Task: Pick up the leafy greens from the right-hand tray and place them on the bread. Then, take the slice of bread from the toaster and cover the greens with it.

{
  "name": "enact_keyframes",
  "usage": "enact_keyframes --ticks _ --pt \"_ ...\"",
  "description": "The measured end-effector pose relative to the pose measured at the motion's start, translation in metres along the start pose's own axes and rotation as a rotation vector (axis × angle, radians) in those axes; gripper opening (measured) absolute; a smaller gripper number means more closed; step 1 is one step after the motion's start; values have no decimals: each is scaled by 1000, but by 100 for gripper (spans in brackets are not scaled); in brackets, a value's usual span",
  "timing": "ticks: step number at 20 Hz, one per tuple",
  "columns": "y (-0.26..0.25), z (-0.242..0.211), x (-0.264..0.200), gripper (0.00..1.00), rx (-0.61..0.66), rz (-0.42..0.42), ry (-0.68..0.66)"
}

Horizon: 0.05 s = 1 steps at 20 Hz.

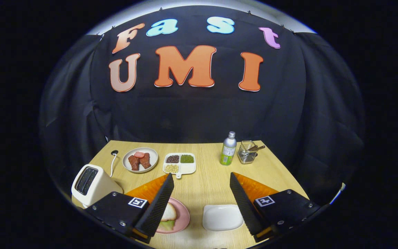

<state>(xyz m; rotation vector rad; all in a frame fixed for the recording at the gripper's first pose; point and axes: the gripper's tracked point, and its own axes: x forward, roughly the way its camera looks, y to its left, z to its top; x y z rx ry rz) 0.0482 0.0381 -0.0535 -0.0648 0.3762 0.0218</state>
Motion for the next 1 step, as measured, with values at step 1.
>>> enact_keyframes --ticks 1 --pt "-4 8 -5 97 10 -10 -22"
